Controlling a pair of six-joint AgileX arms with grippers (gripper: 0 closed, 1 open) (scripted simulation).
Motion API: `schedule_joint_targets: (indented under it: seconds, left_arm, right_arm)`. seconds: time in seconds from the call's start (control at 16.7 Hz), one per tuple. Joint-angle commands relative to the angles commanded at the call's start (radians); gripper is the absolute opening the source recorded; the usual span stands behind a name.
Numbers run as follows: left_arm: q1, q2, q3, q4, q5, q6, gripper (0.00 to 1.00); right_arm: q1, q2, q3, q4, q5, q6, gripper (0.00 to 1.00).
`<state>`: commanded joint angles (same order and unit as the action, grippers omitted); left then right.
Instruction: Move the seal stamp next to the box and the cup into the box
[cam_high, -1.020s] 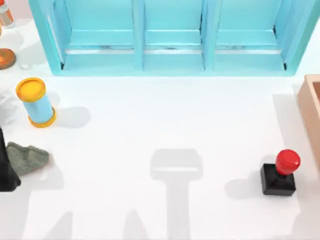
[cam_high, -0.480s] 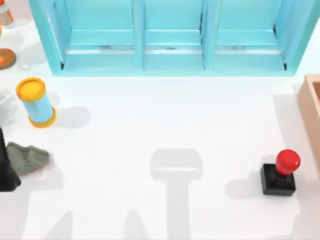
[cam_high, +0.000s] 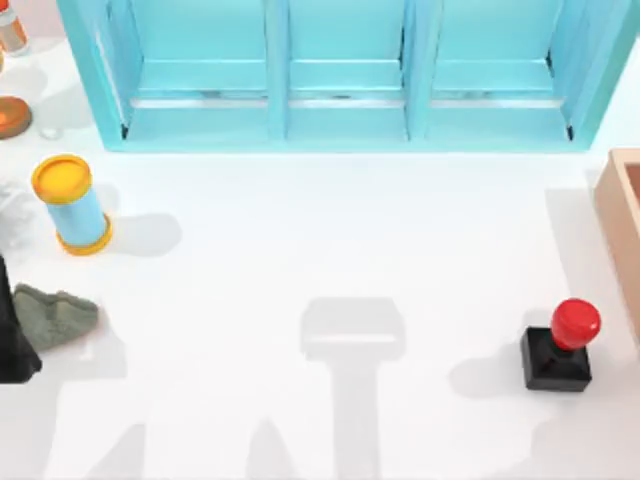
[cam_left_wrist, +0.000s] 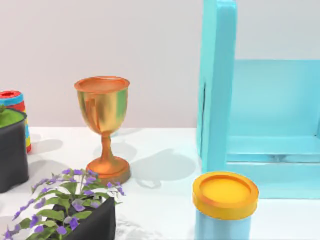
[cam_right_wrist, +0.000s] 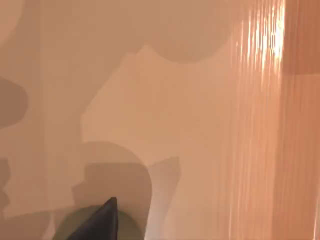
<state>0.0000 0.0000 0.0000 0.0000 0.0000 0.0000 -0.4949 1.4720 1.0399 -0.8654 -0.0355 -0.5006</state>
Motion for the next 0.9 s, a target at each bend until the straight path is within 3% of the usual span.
schedule_joint_targets:
  seconds: [0.3,0.66,0.9]
  left_arm:
    - [0.0,0.0,0.0,0.0,0.0,0.0,1.0]
    - [0.0,0.0,0.0,0.0,0.0,0.0,1.0]
    - [0.0,0.0,0.0,0.0,0.0,0.0,1.0]
  right_arm:
    - [-0.014,-0.025,0.148,-0.088,-0.027,-0.013,1.0]
    - [-0.006,-0.048,0.168,-0.372,0.05,0.005,1.0]
    - [0.003,-0.056,0.159,-0.436,0.075,0.016,1.0]
